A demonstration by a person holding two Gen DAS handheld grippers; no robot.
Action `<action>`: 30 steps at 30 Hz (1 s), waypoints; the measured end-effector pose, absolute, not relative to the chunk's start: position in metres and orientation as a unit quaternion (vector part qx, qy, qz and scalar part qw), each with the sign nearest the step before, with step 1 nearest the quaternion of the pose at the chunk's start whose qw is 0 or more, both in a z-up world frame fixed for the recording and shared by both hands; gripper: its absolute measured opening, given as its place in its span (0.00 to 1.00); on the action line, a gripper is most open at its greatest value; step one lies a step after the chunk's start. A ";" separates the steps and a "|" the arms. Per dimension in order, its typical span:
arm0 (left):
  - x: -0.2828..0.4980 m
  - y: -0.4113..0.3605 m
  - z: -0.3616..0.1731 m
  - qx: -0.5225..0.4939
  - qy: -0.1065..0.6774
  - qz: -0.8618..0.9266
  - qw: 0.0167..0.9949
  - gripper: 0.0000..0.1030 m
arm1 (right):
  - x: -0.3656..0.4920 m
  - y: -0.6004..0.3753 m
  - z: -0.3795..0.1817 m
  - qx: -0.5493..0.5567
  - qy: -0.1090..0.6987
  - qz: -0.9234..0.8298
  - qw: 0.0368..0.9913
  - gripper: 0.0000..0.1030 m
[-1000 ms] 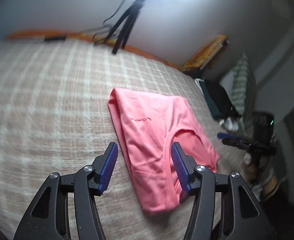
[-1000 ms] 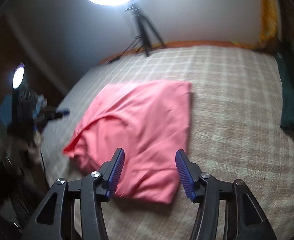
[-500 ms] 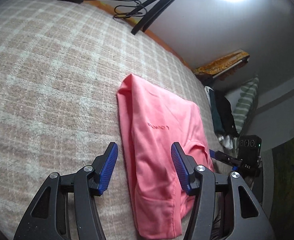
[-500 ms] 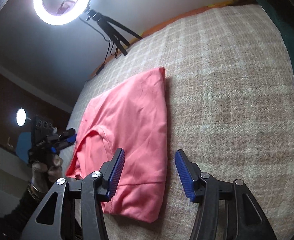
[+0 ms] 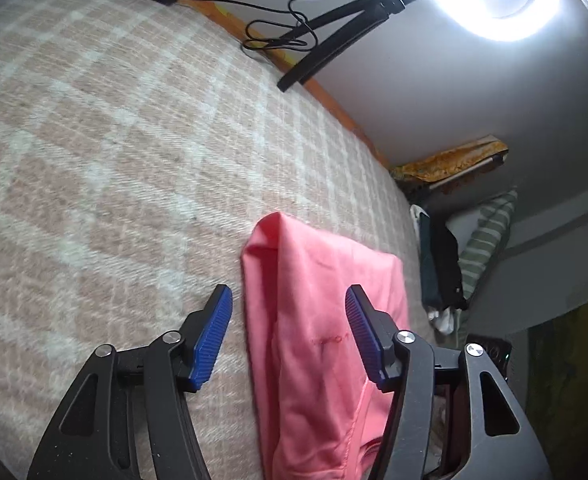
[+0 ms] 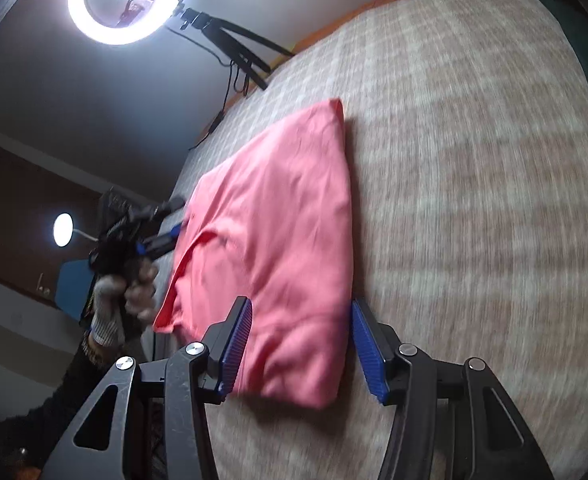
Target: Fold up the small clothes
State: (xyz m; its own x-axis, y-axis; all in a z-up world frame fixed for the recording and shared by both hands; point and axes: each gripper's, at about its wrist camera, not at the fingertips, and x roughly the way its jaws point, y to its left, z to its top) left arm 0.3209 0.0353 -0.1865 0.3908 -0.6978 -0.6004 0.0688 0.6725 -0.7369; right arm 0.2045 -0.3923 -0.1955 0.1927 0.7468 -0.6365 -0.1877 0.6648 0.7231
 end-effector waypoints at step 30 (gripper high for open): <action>0.334 -0.010 -0.183 -0.215 0.469 -0.243 0.822 0.06 | 0.195 -0.325 -0.178 0.192 0.547 0.273 0.768 0.10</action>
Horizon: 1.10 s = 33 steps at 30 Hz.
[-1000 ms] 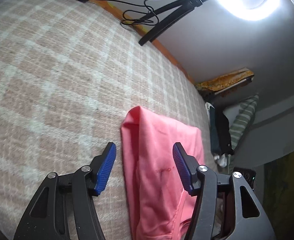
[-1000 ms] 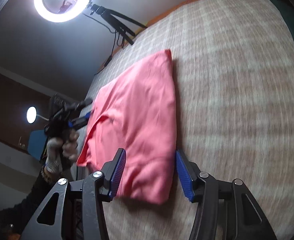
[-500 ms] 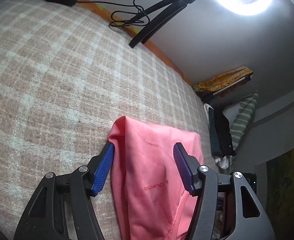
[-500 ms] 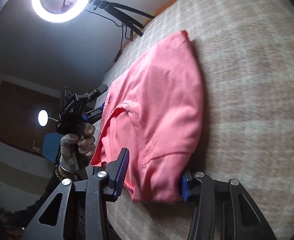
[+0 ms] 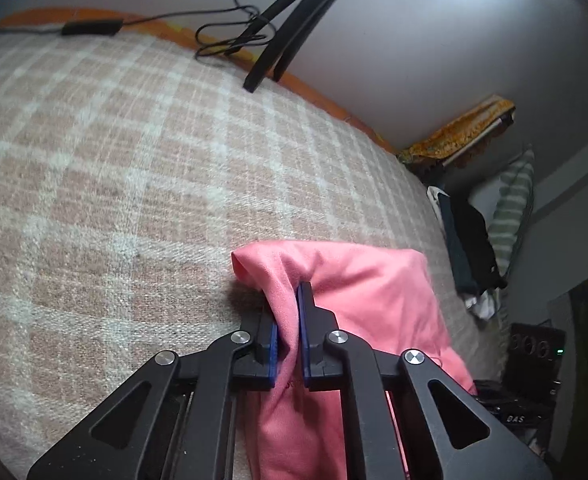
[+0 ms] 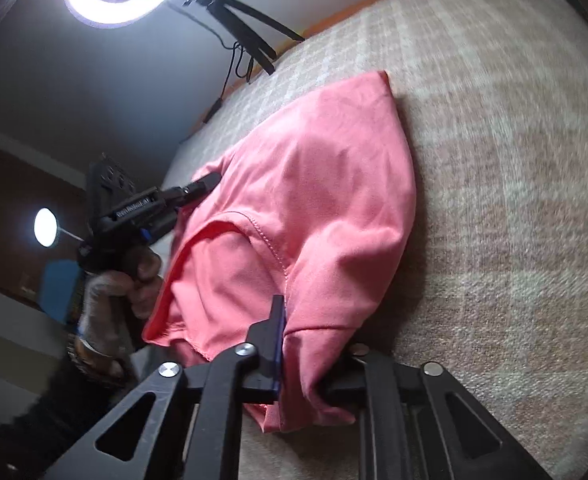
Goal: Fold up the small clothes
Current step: 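Grasp the folded shirt with the left tool while the right tool grasps beside it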
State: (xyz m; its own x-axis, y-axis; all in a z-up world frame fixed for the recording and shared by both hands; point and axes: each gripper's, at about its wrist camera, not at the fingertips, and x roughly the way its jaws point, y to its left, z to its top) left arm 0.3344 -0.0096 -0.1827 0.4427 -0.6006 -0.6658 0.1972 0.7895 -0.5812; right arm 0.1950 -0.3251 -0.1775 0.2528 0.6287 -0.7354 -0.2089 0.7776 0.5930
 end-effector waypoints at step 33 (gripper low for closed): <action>0.341 -0.034 -0.146 -0.217 0.453 -0.259 0.825 0.38 | 0.162 -0.337 -0.126 0.066 0.526 0.227 0.817 0.07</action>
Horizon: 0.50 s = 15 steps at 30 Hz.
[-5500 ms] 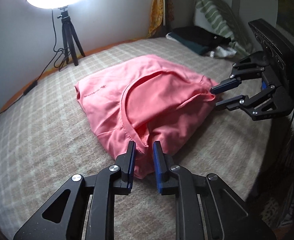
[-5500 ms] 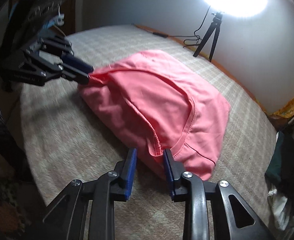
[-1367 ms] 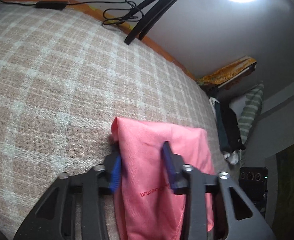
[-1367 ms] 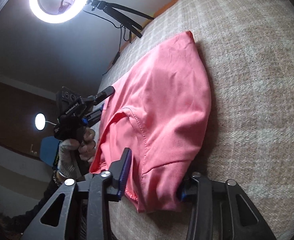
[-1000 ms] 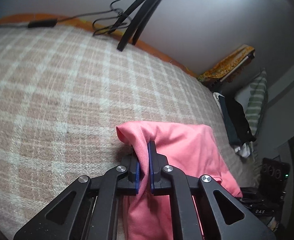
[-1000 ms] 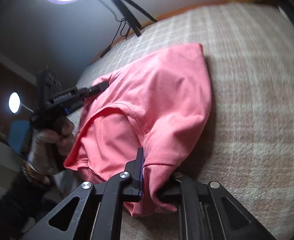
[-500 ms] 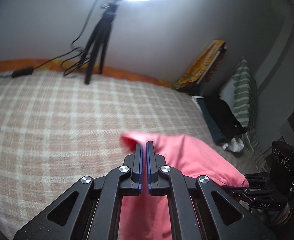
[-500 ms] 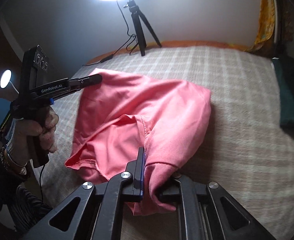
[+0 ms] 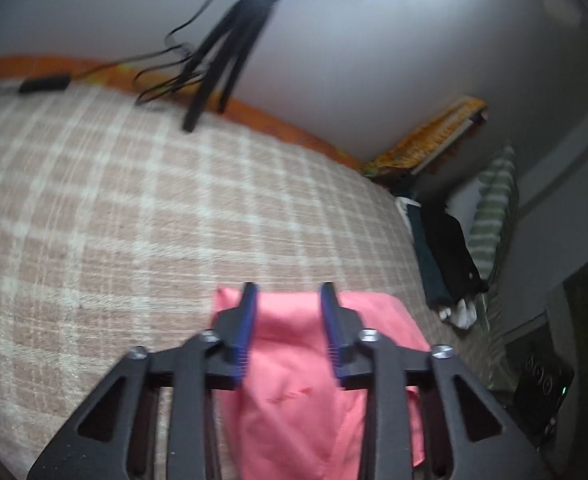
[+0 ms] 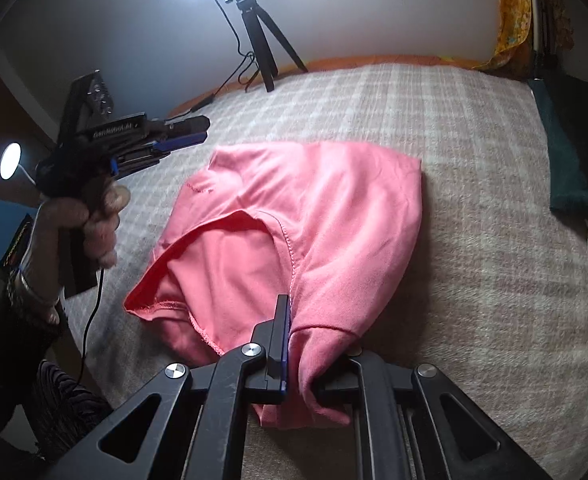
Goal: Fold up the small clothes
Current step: 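Grasp the folded shirt with the left tool while the right tool grasps beside it, then carry the folded shirt with both tools toward the striped pillow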
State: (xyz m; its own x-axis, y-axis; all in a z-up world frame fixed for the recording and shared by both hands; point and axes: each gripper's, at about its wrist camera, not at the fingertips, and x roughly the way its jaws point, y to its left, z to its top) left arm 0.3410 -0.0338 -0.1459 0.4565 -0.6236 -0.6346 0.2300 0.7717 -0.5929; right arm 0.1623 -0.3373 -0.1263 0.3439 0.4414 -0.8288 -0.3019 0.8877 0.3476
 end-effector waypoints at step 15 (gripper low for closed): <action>0.354 -0.041 -0.193 -0.235 0.481 -0.252 0.806 0.07 | 0.170 -0.333 -0.143 0.072 0.543 0.227 0.805 0.07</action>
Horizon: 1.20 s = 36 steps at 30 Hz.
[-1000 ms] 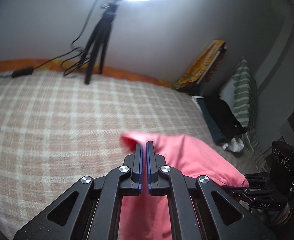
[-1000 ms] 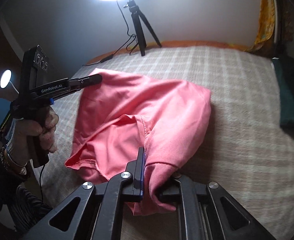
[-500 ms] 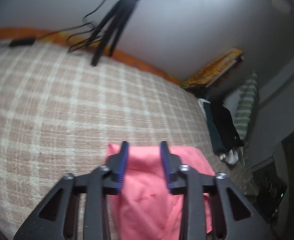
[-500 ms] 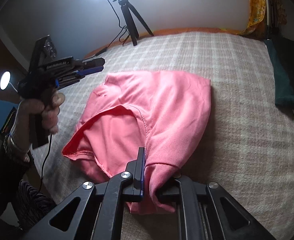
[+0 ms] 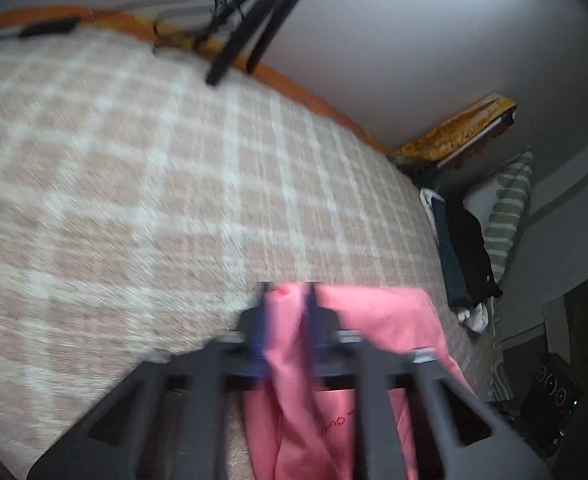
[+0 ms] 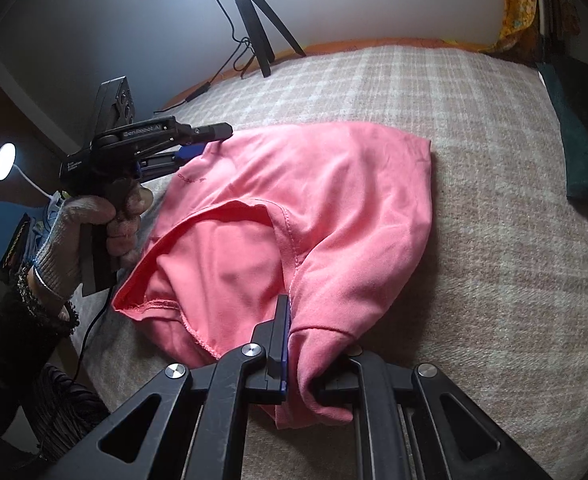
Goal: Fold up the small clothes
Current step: 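Carry the folded shirt with both tools toward the striped pillow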
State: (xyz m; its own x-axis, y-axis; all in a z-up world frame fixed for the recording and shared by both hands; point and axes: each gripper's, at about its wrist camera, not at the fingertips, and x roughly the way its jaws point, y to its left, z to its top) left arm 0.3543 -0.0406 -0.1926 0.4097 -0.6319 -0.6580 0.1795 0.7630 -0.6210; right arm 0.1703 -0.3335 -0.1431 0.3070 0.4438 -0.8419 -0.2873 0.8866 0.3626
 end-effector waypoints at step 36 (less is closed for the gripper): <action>0.374 -0.239 -0.021 -0.166 0.341 -0.404 0.833 0.05 | 0.153 -0.496 -0.021 0.038 0.413 0.099 0.904 0.07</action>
